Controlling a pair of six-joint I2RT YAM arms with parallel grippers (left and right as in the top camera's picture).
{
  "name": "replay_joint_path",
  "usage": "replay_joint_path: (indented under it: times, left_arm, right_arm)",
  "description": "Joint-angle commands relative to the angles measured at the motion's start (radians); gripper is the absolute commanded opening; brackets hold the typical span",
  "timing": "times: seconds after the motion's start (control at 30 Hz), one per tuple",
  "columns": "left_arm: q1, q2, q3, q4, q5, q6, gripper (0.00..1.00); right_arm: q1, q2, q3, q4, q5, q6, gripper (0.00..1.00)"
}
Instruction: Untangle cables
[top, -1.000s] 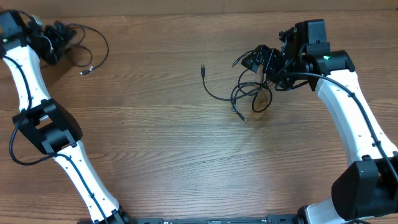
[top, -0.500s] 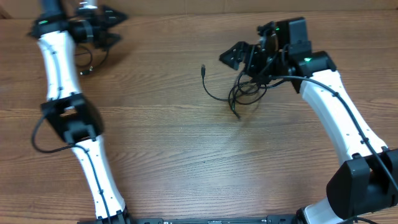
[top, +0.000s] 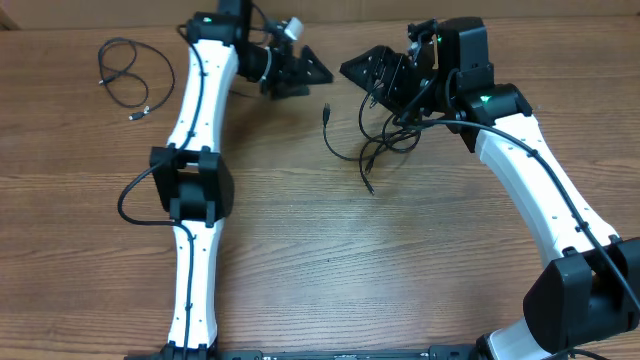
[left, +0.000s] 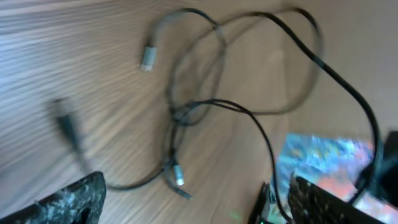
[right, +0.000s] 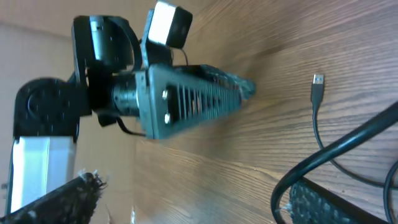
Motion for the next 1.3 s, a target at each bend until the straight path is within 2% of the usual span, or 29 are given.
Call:
replay_joint_path:
  times: [0.0,0.13,0.23,0.37,0.63,0.8,0.93,1.07,1.2,1.27]
  left_arm:
    - [-0.035,-0.006,0.016,-0.021,0.198,0.176,0.88]
    - [-0.06,-0.006,0.016,-0.018,0.279,0.179,0.87]
    - [-0.063,-0.006,0.016,-0.014,0.282,0.084,0.91]
    - [-0.071,-0.006,0.016,-0.013,0.297,0.029,0.9]
    - [-0.116,-0.006,0.016,-0.047,0.251,0.03,0.88]
    - [-0.144,-0.006,0.016,-0.06,0.251,0.083,0.88]
    - [-0.146,-0.006,0.016,-0.077,0.23,0.119,0.71]
    - [-0.146,-0.006,0.016,-0.09,0.203,0.119,0.64]
    - [-0.148,-0.006,0.016,-0.092,0.205,0.119,0.45]
    - [-0.15,-0.006,0.016,-0.092,0.218,0.119,0.44]
  right_arm:
    - [-0.003,0.0,0.0,0.008,0.069,0.074,0.96]
    - [0.0,0.001,0.0,-0.005,0.08,0.074,0.97]
    - [0.019,0.005,0.0,-0.011,0.082,0.074,0.99]
    - [0.037,0.006,0.0,0.005,0.103,0.074,1.0]
    - [0.04,0.006,0.0,0.064,0.118,0.108,1.0]
    - [0.04,0.006,0.0,0.06,0.23,0.108,1.0]
    - [0.04,0.006,0.0,0.081,0.237,0.108,1.0]
    - [0.04,0.006,0.0,0.093,0.229,0.143,1.0]
    - [0.04,0.006,0.0,0.093,0.202,0.156,0.99]
    - [0.04,0.006,0.0,0.089,0.203,0.156,0.99]
